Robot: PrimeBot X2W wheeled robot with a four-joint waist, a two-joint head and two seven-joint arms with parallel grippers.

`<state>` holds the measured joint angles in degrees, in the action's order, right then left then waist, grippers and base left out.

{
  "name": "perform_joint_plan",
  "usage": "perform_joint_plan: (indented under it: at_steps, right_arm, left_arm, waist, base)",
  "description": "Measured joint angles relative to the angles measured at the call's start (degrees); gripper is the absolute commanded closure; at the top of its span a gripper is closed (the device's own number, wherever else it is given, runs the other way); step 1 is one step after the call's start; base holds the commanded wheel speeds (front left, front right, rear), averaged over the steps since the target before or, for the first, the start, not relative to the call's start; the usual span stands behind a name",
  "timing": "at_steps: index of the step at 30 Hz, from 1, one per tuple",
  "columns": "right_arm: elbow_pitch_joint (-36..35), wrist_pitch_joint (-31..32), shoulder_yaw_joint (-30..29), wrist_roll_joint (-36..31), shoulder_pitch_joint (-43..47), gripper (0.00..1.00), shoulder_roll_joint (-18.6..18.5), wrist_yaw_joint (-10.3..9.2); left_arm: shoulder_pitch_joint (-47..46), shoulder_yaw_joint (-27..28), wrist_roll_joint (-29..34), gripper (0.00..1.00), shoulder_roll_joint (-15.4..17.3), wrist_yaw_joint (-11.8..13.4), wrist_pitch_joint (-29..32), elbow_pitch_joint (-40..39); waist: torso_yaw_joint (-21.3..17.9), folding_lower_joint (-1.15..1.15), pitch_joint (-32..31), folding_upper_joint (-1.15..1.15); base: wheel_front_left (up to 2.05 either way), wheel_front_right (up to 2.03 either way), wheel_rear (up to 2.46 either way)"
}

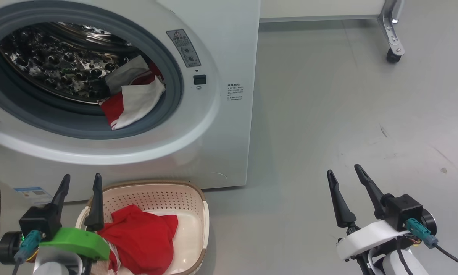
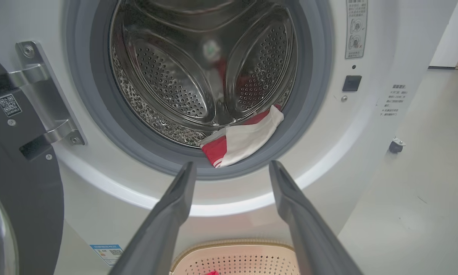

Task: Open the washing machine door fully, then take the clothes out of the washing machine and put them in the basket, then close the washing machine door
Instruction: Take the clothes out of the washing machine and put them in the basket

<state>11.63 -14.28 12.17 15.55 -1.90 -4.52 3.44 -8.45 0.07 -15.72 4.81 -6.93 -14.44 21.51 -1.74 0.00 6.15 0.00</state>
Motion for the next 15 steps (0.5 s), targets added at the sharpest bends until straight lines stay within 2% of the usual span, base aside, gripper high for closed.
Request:
perform_joint_plan:
  at_steps: [15]
  right_arm:
    - [-0.11, 0.00, -0.13, 0.05, 2.24, 0.00, -0.55, 0.01]
  left_arm:
    - [5.66, -0.68, 0.66, 0.00, -0.60, -0.01, 0.00, -7.02]
  waist:
    - [-0.69, 0.00, -1.63, 0.00]
  base:
    - [0.00, 0.00, 0.00]
